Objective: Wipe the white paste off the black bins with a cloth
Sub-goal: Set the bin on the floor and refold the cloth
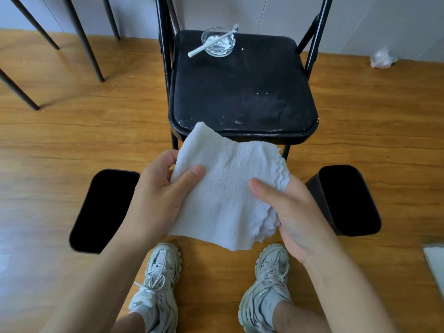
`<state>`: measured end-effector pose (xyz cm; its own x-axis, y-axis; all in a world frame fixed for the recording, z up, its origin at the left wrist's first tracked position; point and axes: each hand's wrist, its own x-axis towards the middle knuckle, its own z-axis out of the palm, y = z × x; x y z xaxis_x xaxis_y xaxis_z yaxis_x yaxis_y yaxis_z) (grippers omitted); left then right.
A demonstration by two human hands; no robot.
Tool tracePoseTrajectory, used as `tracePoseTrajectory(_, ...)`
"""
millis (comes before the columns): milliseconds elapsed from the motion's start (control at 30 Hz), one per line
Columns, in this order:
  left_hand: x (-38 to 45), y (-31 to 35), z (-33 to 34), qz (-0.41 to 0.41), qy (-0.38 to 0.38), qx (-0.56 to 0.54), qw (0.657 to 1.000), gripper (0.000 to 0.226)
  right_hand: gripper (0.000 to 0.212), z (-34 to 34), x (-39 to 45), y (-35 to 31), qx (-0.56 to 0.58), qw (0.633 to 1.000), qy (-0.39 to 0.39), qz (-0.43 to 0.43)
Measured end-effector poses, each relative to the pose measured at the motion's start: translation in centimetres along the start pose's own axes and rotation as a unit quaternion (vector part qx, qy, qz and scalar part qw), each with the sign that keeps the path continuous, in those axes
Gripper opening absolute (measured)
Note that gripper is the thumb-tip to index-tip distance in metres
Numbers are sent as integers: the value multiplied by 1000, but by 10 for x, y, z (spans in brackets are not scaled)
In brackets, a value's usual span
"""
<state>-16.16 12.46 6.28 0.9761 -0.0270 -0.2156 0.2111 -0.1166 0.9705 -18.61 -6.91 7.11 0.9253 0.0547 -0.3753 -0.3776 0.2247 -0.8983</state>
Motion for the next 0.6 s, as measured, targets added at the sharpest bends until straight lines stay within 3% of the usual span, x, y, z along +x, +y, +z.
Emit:
tracePoseTrajectory(100,-1,2,1,12,12,-8,1000,26,36,1,1,3,-44,998,25,-38)
tracePoseTrajectory(200,-2,5,-1,34,-18,-34,999,52,39,0,2,4,-50,995,56,-65)
tracePoseTrajectory(267,-2,6,-3,46,-57,-39,997,56,40,-1,3,6,-50,993,85,-72)
tracePoseTrajectory(400,3,-2,-12,-1,-135,-9,991,56,80,-6,5,8,-164,972,133,-108)
tracePoseTrajectory(500,4,-7,-14,-18,-164,138,977,80,72,-4,3,7,-279,948,83,-126)
tracePoseTrajectory(600,1,-10,-10,22,-152,317,936,90,76,-4,1,10,-341,938,38,-47)
